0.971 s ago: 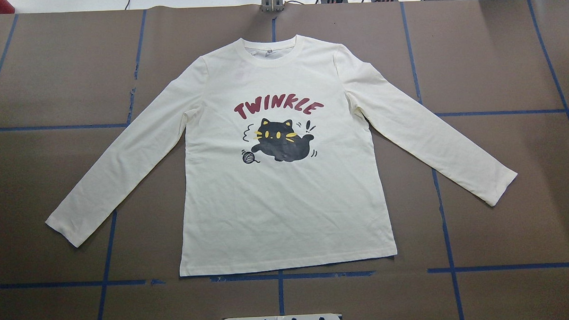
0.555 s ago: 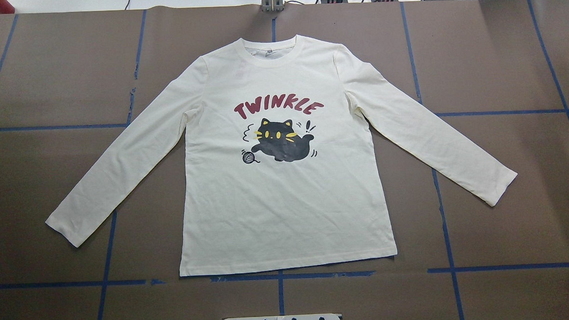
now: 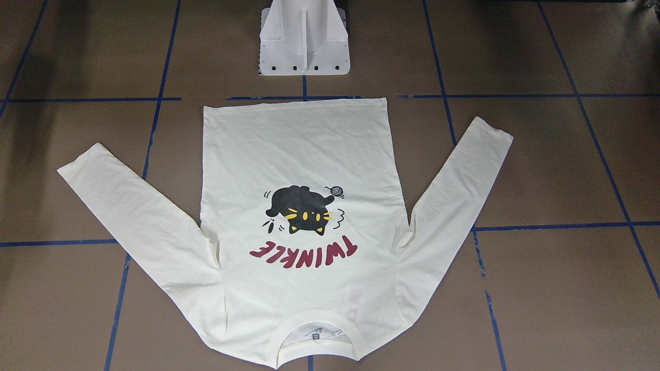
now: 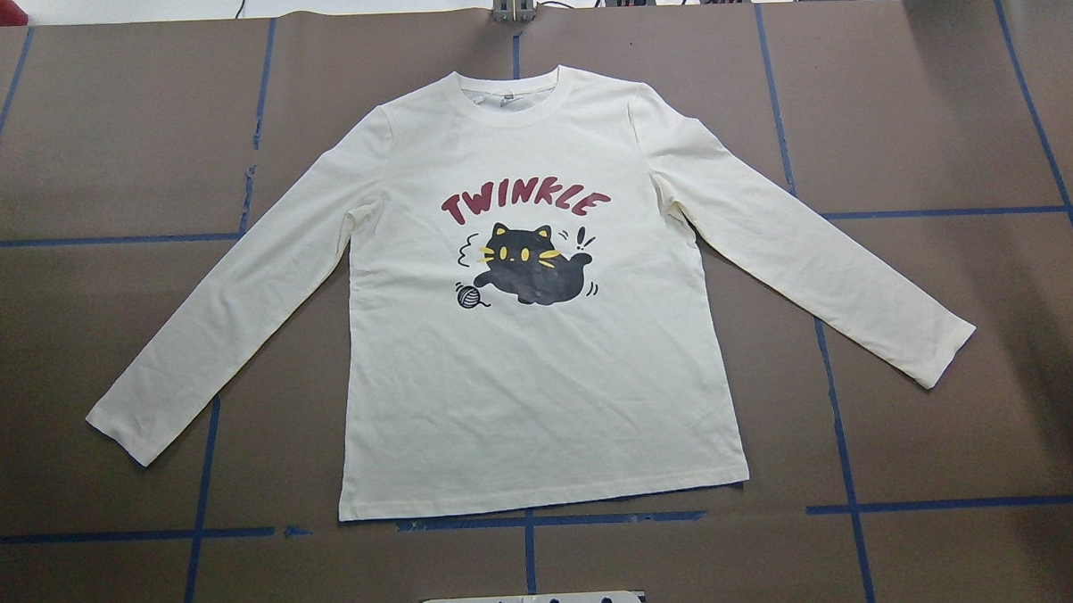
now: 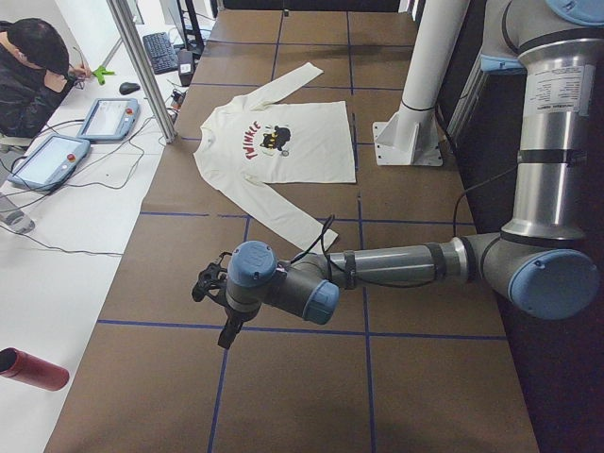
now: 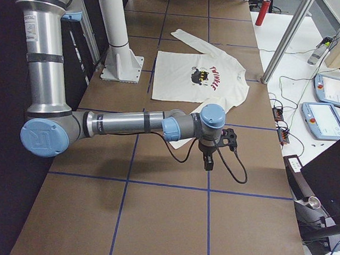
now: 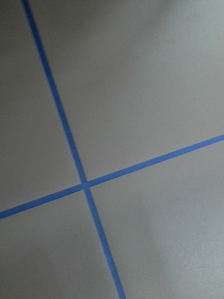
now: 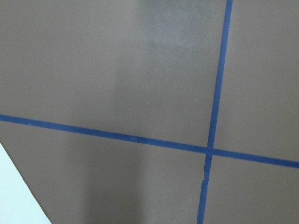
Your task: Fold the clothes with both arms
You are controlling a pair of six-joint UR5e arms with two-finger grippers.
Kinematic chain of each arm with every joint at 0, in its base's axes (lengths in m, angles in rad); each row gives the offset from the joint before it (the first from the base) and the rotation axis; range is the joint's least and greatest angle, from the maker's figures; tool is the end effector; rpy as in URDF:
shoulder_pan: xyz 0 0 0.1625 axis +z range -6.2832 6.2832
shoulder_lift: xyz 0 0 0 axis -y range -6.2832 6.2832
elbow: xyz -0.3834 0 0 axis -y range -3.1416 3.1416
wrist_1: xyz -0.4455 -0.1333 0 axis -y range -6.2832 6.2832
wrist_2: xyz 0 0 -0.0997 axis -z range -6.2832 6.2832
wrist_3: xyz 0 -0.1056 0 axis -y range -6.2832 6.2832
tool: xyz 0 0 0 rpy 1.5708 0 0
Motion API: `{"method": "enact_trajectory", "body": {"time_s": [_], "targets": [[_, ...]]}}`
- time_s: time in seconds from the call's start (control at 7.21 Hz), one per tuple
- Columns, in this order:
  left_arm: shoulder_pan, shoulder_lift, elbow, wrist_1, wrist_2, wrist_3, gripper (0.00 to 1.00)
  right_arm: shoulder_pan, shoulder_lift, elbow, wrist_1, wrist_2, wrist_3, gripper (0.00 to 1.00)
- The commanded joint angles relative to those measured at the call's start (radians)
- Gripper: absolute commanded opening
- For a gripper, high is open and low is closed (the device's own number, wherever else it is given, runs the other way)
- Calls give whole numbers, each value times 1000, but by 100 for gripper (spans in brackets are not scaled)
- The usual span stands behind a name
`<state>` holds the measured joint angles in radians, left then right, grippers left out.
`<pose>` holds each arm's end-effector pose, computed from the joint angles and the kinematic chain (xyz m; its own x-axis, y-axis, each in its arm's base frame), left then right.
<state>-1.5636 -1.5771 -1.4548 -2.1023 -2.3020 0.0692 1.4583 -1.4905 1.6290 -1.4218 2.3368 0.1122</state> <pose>-0.0587 -0.5688 0.6256 0.7402 0.3412 -0.5795 -0.0579 0.8909 0.4506 -0.0064 -0.5922 0.5279 0.7018 -0.1678 0.6924 0.0293 0.9778 0.2073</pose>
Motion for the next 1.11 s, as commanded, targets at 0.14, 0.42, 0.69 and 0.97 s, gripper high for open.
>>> {"method": "enact_trajectory", "body": {"time_s": [0.14,0.42,0.69,0.97], "targets": [[0,-101,-1,-226,18,-3,100,1,39,-35,119,3,12,100],[0,-99,1,-268,15,-3,100,1,33,-20,180,16,20,100],[0,-100,-4,-269,13,-3,100,-118,29,3,347,-22,419,100],[0,-99,-7,-269,12,-3,100,-274,-52,11,626,-149,767,99]]}}
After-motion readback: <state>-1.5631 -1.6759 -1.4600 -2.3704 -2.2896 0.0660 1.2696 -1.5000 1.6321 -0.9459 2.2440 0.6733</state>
